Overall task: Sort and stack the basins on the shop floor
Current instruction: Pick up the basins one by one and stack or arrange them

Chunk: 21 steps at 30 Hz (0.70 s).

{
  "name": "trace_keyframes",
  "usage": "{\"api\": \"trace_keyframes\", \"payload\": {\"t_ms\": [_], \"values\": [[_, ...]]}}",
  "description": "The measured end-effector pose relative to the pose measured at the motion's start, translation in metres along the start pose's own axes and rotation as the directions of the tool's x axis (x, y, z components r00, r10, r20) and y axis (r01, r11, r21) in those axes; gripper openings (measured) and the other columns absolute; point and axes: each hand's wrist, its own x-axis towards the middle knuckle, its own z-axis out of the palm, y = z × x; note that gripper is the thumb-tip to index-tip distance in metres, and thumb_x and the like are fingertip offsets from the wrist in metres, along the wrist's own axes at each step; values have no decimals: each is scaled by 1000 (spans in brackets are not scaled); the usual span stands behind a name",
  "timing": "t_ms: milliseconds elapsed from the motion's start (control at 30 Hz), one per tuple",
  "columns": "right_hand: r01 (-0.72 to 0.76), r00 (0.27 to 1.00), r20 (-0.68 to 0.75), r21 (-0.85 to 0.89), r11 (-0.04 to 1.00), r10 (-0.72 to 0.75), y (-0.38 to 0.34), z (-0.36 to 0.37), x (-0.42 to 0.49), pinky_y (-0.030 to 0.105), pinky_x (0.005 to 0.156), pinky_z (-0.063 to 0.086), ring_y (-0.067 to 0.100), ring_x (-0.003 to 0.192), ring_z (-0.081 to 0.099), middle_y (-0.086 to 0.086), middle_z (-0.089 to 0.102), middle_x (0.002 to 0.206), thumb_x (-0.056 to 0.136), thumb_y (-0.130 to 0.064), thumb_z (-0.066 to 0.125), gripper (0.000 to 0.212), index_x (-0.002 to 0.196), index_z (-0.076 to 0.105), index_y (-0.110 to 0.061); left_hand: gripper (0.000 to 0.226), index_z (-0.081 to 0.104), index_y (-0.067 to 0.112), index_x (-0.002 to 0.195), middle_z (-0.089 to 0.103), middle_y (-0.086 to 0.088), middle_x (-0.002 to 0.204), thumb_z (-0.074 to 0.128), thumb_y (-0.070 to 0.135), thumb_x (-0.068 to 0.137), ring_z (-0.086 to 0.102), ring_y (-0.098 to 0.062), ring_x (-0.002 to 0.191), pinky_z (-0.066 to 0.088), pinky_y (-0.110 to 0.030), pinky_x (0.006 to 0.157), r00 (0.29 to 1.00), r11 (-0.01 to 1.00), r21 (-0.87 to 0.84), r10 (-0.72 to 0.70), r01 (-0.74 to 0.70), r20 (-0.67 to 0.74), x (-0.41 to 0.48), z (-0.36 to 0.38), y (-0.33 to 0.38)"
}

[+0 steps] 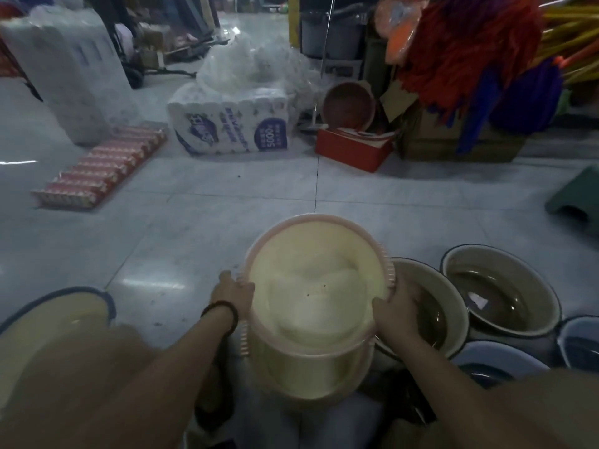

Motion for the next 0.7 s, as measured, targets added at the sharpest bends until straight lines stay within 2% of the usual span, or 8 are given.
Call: {"api": "trace_keyframes", "payload": {"t_ms": [67,100,167,300,400,467,567,700], "values": [[-55,998,32,-45,998,56,10,5,3,50,101,52,26,112,57,0,61,123,85,-8,63,75,152,38,-30,29,49,13,124,62,-18,122,54,28,100,58,-29,93,48,-36,79,999,999,-40,35,-36,-34,-6,25,-27],[-69,996,44,-66,995,72,16,7,6,49,102,51,25,111,56,0,60,123,86,-8,63,74,152,37,-28,16,50,14,113,64,-16,114,53,25,100,54,-24,82,44,-33,72,997,997,-69,40,-44,-62,-8,34,-35],[-86,995,47,-118,989,92,30,9,10,43,100,48,27,110,56,3,60,119,90,-9,64,62,147,42,-20,11,50,14,108,64,-13,108,54,22,100,52,-22,80,40,-31,72,999,996,-90,22,-25,-35,-6,45,-47],[-85,993,50,-275,958,102,59,14,16,33,78,41,37,102,65,14,68,99,98,-14,60,16,108,65,-3,19,58,9,111,62,-13,103,58,19,95,58,-30,90,42,-32,76,995,993,83,-87,82,58,4,53,-69],[-94,982,109,-408,908,151,79,18,18,32,69,38,38,94,68,23,74,94,98,-16,59,22,88,72,-2,6,61,13,92,65,-13,98,57,17,95,57,-24,76,43,-32,74,989,971,206,-133,118,57,8,58,-80],[-113,973,123,-495,861,198,90,21,22,33,72,44,39,97,70,24,75,99,97,-18,61,25,92,76,0,10,63,14,101,68,-13,108,57,19,94,61,-28,89,44,-33,78,987,959,260,-135,108,89,16,63,-85],[-155,956,119,-566,809,267,99,23,28,35,87,50,39,110,68,21,75,114,95,-22,63,28,108,78,-3,25,65,14,117,68,-14,120,58,24,94,64,-30,105,47,-36,86,981,946,311,-137,89,137,27,70,-86],[-165,929,156,-639,751,337,105,29,33,33,90,51,36,114,68,18,75,119,94,-25,65,31,115,78,-6,34,61,12,128,67,-14,125,57,20,96,62,-33,114,50,-38,96,979,932,345,-165,114,121,40,81,-91]]}}
